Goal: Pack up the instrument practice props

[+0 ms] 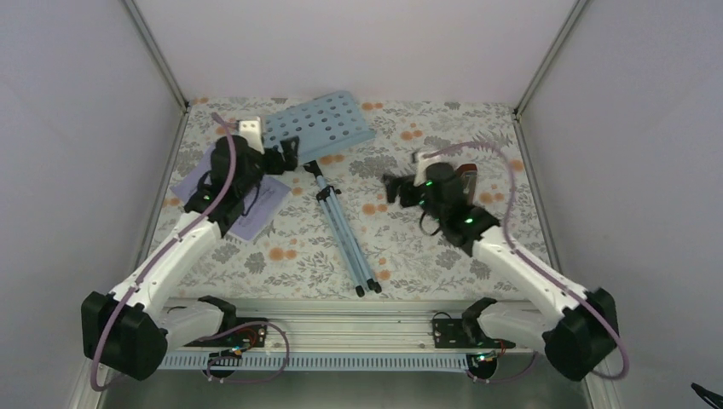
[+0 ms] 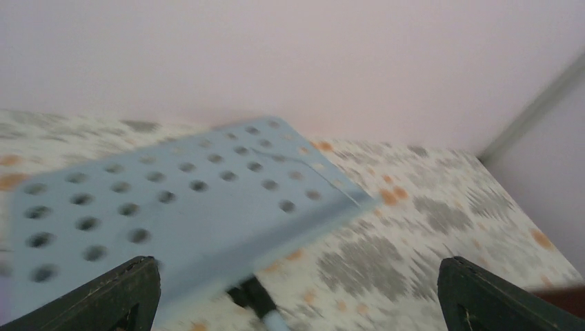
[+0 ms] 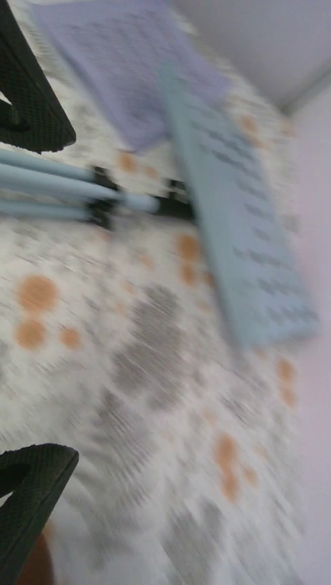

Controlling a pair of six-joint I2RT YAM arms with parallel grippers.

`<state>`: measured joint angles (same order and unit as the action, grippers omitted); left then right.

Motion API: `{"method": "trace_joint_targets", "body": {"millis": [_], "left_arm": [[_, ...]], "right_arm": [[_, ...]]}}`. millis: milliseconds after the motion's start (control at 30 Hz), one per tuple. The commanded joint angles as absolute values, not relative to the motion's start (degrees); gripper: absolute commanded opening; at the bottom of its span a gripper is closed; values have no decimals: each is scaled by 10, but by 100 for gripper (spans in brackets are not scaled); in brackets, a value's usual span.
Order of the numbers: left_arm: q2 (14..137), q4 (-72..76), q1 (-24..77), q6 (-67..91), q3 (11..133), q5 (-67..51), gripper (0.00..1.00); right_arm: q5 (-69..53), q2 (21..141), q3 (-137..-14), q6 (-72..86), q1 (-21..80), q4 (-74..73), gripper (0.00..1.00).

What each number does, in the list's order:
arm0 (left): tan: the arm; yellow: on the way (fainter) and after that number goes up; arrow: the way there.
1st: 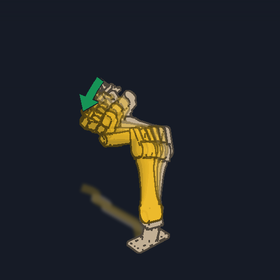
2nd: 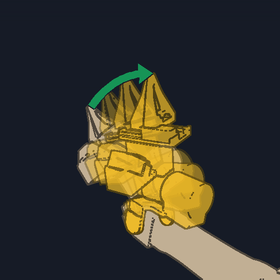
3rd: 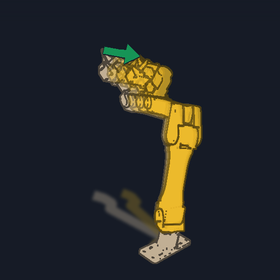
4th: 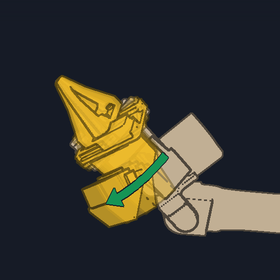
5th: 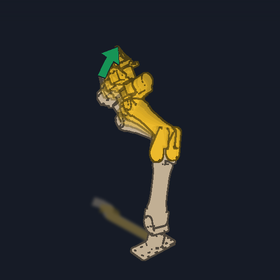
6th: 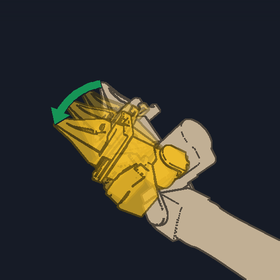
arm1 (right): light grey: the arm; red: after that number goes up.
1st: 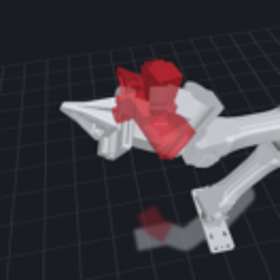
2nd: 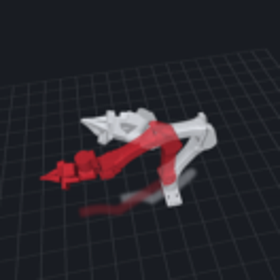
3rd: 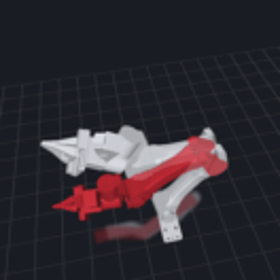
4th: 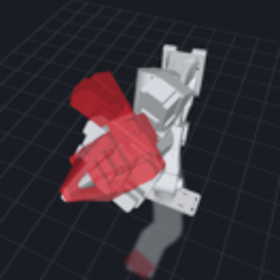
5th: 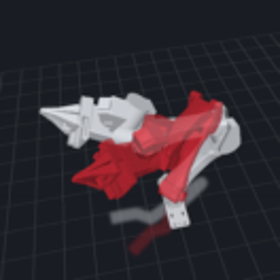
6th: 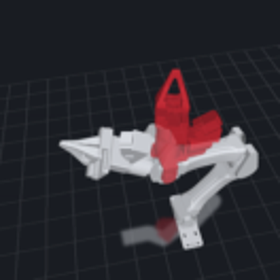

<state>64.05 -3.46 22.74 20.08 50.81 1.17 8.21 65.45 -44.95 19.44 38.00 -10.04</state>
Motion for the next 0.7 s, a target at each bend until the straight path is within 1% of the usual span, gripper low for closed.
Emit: {"method": "trace_joint_targets", "body": {"millis": [0, 100, 167, 233, 300, 367, 533, 667], "left_arm": [[629, -42, 125, 186, 531, -28, 100], [595, -22, 35, 200, 507, -50, 100], [566, -12, -16, 203, 483, -43, 100], [538, -2, -64, 203, 453, -19, 100], [514, 12, -89, 188, 415, 27, 100], [498, 45, -91, 156, 368, 95, 100], [483, 141, -72, 116, 261, 176, 100], [498, 237, -59, 89, 189, 151, 100]], "right_arm": [[55, 595, -497, 134, 236, -118, 100], [-36, 572, -504, 136, 88, -112, 100], [-95, 561, -497, 145, -34, -103, 100], [-147, 557, -482, 160, -131, -88, 100], [-147, 558, -462, 165, -194, -69, 100], [-114, 548, -415, 156, -212, -31, 100], [-11, 475, -250, 177, -213, 145, 100], [9, 439, -146, 184, -212, 283, 100]]}}
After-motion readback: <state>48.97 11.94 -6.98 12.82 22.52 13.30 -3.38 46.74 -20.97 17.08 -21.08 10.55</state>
